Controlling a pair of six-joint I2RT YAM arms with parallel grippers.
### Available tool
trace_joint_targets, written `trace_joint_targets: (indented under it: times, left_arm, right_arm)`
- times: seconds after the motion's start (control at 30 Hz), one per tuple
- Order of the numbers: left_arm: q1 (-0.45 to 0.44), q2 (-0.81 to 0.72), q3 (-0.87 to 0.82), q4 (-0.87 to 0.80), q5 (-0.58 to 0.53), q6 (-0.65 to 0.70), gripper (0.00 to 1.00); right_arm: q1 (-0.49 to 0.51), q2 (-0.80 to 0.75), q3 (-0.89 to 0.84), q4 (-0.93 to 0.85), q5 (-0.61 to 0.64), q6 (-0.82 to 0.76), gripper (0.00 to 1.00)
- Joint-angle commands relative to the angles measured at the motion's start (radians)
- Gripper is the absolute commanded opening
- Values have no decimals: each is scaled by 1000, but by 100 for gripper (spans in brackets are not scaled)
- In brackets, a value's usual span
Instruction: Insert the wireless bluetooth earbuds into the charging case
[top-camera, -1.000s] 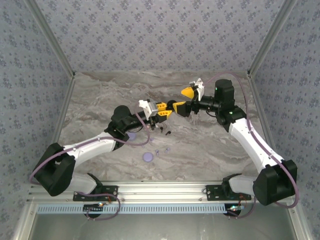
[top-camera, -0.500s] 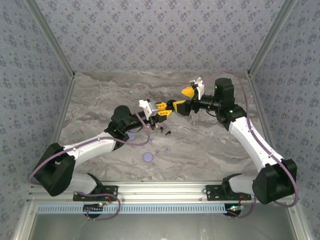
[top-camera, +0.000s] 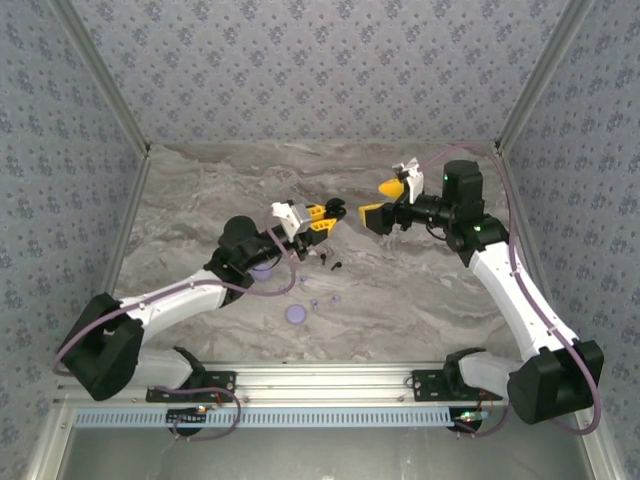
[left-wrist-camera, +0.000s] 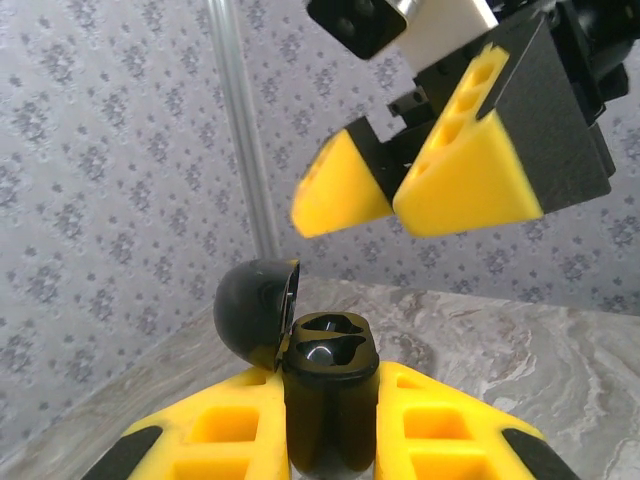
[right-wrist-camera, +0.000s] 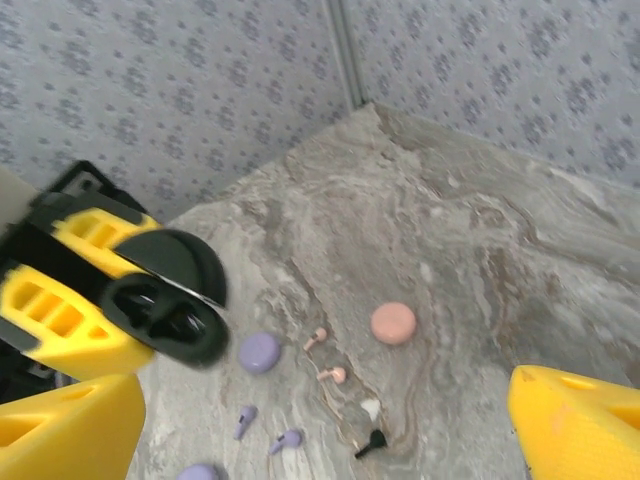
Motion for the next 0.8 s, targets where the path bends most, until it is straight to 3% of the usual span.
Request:
trace_joint_targets:
  times: [0.0, 0.2, 0.4, 0.77]
  left_arm:
    - [-3, -58, -42, 11, -81, -3, 0]
    - [-3, -143, -141, 12, -171, -54, 0]
    - [0, -258, -193, -91, -247, -45, 0]
    - [1, -471, -276, -245, -327, -40, 0]
  right_arm:
    - [19, -1, -50, -126, 121, 54, 92]
    - [153, 76, -150, -155, 389, 242, 84]
    - [243, 230, -170, -42, 492, 431, 74]
    - [352, 584, 113, -176, 561, 456, 55]
